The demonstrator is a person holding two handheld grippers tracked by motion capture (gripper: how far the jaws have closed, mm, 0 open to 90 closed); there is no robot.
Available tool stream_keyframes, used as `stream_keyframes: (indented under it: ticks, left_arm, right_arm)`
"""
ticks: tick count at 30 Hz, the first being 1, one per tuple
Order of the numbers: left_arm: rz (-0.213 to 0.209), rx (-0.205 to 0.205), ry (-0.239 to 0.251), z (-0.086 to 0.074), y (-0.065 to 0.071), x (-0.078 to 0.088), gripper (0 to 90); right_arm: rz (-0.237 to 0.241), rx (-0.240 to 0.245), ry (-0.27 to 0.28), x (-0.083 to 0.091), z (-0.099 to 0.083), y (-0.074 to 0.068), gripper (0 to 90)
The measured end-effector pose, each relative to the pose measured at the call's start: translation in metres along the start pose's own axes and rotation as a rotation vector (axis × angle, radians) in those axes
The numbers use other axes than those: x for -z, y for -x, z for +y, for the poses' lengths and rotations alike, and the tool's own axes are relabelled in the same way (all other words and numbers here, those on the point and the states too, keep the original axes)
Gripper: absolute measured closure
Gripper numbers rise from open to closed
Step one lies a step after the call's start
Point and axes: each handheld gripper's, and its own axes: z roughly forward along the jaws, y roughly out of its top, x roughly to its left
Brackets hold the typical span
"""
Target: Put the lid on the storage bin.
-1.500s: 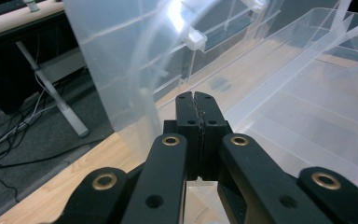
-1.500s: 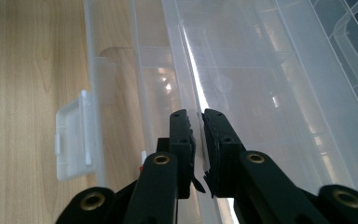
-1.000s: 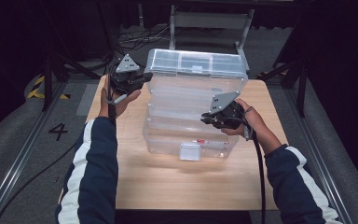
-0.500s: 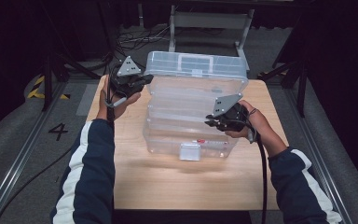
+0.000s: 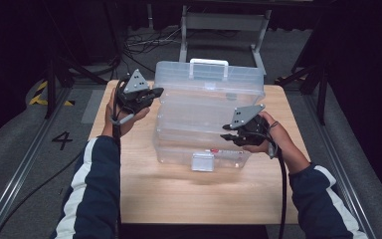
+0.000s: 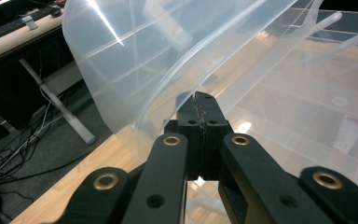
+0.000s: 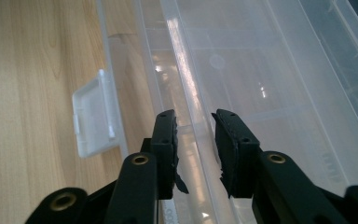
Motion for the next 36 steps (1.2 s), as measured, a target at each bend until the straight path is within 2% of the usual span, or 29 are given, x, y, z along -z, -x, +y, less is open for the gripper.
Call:
stream_keyframes:
  ticks: [3, 6, 8, 11, 14, 15, 20, 23, 27, 34, 36]
  left_arm:
    - [-0.007, -0.006, 0.010, -0.004, 0.004, 0.002, 90.0]
    - [-0.010, -0.021, -0.006, -0.007, 0.006, 0.001, 90.0]
    - [-0.018, -0.023, -0.013, -0.008, 0.006, 0.001, 90.0]
    - [-0.024, -0.025, -0.005, -0.010, 0.010, 0.003, 90.0]
    - [-0.023, -0.033, -0.010, -0.011, 0.013, 0.003, 90.0]
    - [-0.031, -0.026, -0.012, -0.011, 0.014, 0.002, 90.0]
    - [-0.047, -0.024, -0.009, -0.018, 0.021, 0.000, 90.0]
    - [-0.051, -0.019, -0.012, -0.024, 0.024, 0.001, 90.0]
    - [-0.067, -0.011, -0.020, -0.032, 0.027, 0.002, 90.0]
    - [-0.084, -0.026, -0.050, -0.039, 0.032, 0.005, 90.0]
    - [-0.104, -0.028, -0.064, -0.043, 0.035, 0.006, 90.0]
  right_arm:
    - [-0.014, -0.019, 0.022, 0.006, -0.004, -0.002, 67.1]
    - [-0.022, -0.048, 0.066, 0.018, -0.010, -0.003, 66.6]
    - [-0.029, -0.055, 0.070, 0.020, -0.011, -0.003, 66.5]
    - [-0.052, -0.085, 0.088, 0.029, -0.023, -0.004, 65.6]
    - [-0.063, -0.099, 0.088, 0.032, -0.029, -0.004, 65.1]
    - [-0.077, -0.118, 0.095, 0.036, -0.036, -0.003, 64.5]
    - [-0.094, -0.141, 0.092, 0.041, -0.046, -0.003, 61.3]
    - [-0.085, -0.176, 0.113, 0.046, -0.052, -0.002, 58.9]
    - [-0.095, -0.206, 0.104, 0.046, -0.061, -0.001, 57.8]
    - [-0.107, -0.221, 0.090, 0.046, -0.067, -0.002, 57.6]
    - [-0.107, -0.224, 0.086, 0.045, -0.069, -0.002, 57.6]
